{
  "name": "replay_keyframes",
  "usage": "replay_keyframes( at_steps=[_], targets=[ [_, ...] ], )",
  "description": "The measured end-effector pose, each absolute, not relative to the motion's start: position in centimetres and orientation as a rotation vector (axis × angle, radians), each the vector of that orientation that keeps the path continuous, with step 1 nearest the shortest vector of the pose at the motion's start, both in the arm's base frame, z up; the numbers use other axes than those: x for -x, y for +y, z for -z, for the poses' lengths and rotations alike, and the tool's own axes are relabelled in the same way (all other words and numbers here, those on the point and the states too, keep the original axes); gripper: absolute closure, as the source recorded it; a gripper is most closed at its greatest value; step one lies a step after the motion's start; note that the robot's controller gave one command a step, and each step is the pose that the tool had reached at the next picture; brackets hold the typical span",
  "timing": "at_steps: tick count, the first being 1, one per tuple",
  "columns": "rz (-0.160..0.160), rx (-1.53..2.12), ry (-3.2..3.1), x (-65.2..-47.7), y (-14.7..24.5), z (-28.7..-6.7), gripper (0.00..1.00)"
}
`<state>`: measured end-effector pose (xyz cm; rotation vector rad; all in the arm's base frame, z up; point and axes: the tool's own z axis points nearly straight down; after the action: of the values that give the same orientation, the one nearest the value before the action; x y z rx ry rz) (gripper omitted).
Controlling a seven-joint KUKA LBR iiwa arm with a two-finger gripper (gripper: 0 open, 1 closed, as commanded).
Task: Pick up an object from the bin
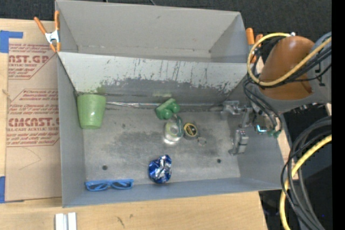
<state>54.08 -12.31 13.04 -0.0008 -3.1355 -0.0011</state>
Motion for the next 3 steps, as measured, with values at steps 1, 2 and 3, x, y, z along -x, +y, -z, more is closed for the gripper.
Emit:
replay_keyframes(
  at_steps=[1,2,3],
  targets=[
    [0.008,0.03,-3.141,-57.1,-4.2,-9.4,0.0],
    [0.0,-0.138,-3.139,-56.8,0.4,-6.9,0.0],
    [-0.001,-0.135,-3.14,-56.8,0.2,-7.0,1.0]
  ],
)
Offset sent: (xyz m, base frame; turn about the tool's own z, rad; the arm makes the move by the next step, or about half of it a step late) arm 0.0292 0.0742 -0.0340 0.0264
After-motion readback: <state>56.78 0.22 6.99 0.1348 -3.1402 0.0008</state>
